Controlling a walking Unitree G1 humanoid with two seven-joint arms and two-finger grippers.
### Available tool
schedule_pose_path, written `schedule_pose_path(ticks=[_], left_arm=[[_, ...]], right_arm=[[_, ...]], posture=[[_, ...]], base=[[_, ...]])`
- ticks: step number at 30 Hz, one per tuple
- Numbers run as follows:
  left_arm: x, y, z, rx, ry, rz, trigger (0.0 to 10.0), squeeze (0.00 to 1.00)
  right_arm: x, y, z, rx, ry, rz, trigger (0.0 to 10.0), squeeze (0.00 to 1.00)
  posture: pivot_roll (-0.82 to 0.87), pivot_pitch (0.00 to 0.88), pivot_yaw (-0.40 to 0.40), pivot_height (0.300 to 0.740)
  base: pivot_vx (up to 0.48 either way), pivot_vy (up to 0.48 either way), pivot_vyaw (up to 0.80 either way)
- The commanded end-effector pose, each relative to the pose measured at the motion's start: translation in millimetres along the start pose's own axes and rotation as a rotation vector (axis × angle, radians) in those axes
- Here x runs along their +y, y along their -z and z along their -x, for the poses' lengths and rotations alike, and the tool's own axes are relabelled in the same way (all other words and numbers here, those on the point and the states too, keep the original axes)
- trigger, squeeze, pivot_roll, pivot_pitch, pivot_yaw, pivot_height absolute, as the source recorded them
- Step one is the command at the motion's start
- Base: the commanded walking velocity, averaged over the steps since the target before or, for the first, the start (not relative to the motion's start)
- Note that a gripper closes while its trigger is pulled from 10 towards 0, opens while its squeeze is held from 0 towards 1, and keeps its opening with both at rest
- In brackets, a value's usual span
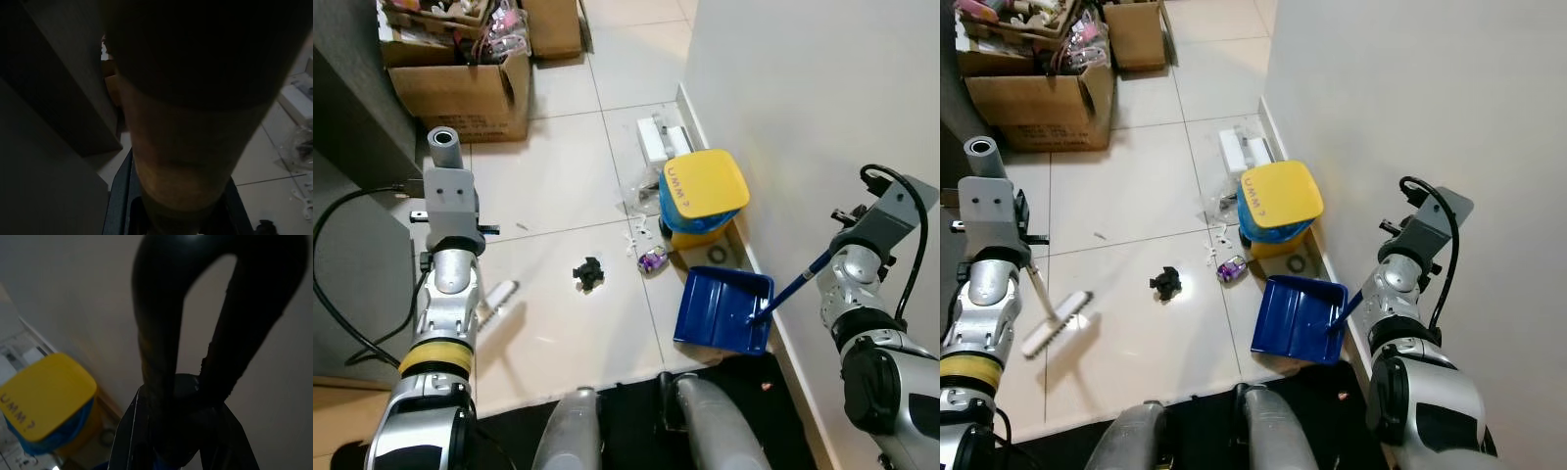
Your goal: Sweep floor
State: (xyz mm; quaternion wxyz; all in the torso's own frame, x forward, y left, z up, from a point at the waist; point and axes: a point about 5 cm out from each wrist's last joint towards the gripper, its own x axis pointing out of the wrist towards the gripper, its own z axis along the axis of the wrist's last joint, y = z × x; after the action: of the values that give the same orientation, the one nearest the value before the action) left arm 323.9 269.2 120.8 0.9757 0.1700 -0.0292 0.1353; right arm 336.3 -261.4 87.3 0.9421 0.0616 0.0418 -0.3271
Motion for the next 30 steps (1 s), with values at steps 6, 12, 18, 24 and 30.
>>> schedule_pose_path(ticks=[6,12,18,24,30], left_arm=[[1.5,-26,-17.7,-0.119,0.024,-0.019,10.0,0.0],[-1.4,-48,-32.5,-0.19,0.026,-0.013,10.0,0.0],[-8.5,-76,-49.0,-0.264,0.028,0.013,10.0,0.0],[-24.6,-93,-59.3,-0.272,0.058,0.041,10.0,0.0],[-54.8,-102,-59.1,-0.281,0.156,0.095,10.0,0.0]], right_arm=[[-13.8,-15,-10.3,-0.018,0.094,-0.012,10.0,0.0],[-17.6,-17,-12.1,0.014,0.178,-0.107,10.0,0.0],[-17.2,-11,-9.1,0.063,0.251,-0.227,10.0,0.0],[-2.2,-16,-5.7,0.04,0.217,-0.248,10.0,0.0],[17.4,-19,2.0,0.0,0.123,-0.271,10.0,0.0]], posture=[[0.06,0.355,-0.041,0.74],[0.04,0.398,-0.034,0.74],[-0.01,0.442,-0.023,0.74],[-0.08,0.503,-0.021,0.74],[-0.14,0.532,-0.022,0.74]], base=[[0.0,0.0,0.0],[0.0,0.0,0.0],[0.0,0.0,0.0],[0.0,0.0,0.0],[0.0,0.0,0.0]])
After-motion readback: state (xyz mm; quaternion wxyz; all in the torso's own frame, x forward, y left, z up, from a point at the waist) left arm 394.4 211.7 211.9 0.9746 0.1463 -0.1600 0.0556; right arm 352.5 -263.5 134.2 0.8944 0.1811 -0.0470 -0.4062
